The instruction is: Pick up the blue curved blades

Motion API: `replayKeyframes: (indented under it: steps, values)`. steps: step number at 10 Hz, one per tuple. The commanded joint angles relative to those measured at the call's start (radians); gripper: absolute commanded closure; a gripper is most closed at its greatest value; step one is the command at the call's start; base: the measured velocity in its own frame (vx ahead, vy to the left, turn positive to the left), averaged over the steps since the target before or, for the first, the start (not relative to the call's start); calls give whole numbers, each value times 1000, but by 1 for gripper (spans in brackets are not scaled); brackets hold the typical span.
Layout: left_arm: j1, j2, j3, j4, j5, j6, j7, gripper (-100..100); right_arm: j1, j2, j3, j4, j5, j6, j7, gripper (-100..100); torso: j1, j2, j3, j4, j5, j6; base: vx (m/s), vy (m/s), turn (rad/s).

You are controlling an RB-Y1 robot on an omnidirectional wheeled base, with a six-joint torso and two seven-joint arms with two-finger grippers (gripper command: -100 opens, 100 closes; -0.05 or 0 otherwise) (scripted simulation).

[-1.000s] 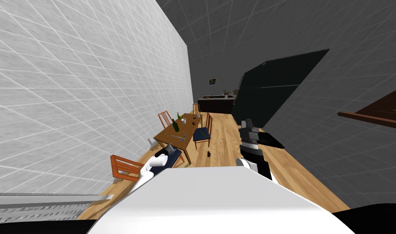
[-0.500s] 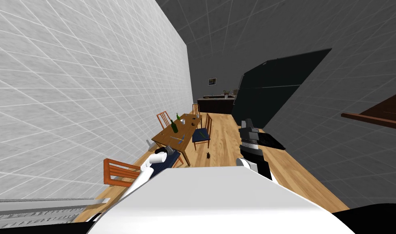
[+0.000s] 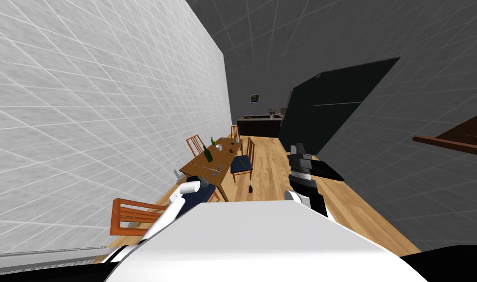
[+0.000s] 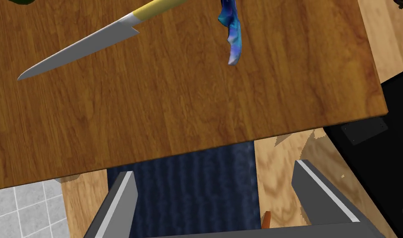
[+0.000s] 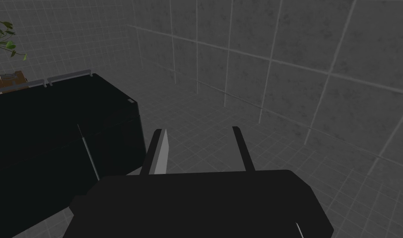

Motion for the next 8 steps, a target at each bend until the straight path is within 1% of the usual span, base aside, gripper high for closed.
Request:
replayKeyframes:
  steps: [1, 2, 3, 4, 5, 6, 7, 8]
  values:
    - [-28, 9, 4, 33, 30, 50, 34, -100, 0, 0, 0, 0, 0, 0, 0, 0, 0, 0, 0, 0, 0, 0, 73, -29, -49]
    - [-28, 9, 4, 33, 30, 55, 34, -100, 0, 0, 0, 0, 0, 0, 0, 0, -1, -1, 0, 0, 0, 0, 61, -26, -18]
    - [-52, 16, 8, 60, 56, 95, 61, -100, 0, 0, 0, 0, 0, 0, 0, 0, -1, 0, 0, 0, 0, 0, 63, -21, -53]
    - [-74, 22, 12, 85, 82, 122, 87, -100, 0, 0, 0, 0, 0, 0, 0, 0, -1, 0, 0, 0, 0, 0, 102, -5, -77]
    - [-74, 22, 12, 85, 82, 136, 87, -100, 0, 0, 0, 0, 0, 0, 0, 0, 0, -2, -1, 0, 0, 0, 84, -2, -33]
    - [-96, 27, 15, 109, 106, 172, 110, -100, 0, 0, 0, 0, 0, 0, 0, 0, 0, -2, -1, 0, 0, 0, 91, -10, -60]
    - [-115, 30, 18, 130, 129, 198, 131, -100, 0, 0, 0, 0, 0, 0, 0, 0, 0, -2, -1, 0, 0, 0, 105, -6, -101]
    - [-115, 30, 18, 130, 129, 206, 131, -100, 0, 0, 0, 0, 0, 0, 0, 0, 0, -3, -2, -1, 0, 0, 76, 0, -33]
